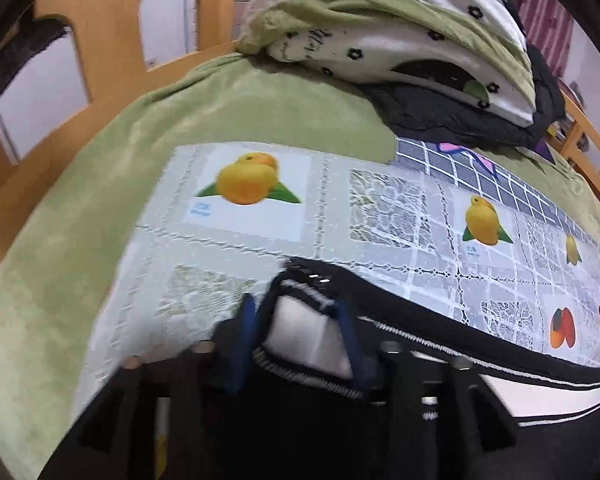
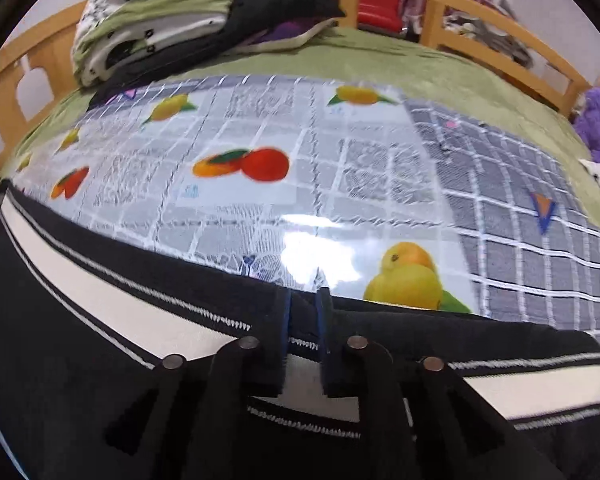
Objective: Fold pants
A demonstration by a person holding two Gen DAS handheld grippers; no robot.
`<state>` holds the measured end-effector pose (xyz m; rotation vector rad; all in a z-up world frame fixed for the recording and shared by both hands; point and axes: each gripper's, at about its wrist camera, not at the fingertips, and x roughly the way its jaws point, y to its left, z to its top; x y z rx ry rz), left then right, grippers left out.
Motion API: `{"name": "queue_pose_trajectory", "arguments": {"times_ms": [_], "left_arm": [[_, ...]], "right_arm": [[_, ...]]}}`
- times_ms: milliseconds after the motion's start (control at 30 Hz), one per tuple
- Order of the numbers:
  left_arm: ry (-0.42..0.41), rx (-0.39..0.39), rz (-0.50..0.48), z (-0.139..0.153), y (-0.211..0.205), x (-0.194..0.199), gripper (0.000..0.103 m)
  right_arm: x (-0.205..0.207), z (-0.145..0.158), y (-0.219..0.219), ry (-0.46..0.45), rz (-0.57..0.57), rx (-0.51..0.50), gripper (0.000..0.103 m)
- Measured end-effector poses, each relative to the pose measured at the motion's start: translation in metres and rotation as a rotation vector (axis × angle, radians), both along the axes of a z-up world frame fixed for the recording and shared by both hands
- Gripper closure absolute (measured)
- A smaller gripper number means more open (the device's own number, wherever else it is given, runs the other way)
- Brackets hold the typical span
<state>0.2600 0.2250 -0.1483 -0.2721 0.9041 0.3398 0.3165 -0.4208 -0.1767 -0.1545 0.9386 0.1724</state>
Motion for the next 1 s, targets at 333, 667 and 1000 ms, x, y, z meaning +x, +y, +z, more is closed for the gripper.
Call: {"name": "queue_pose_trajectory", "arguments": {"times_ms": [333,667,1000], "left_arm": [[-0.045,-0.159,-0.038,0.026,0.020,-0.109,0.052],[-0.049,-0.340,0.040,-0.021,0.040,-0.183,0.051],[-0.161,-0.408,0.106,-0.042,0.053,-0.158,0.064]], "right_arm": [[-0.021,-0.014,0.015,0.065,-0.123,-0.102,0.059],[-0.099,0.053,0.018,-0.074,-0.317,0.044,0.054],[-0.168,0.141,0.049,-0.156,-0.335,0.164,0.054]]}}
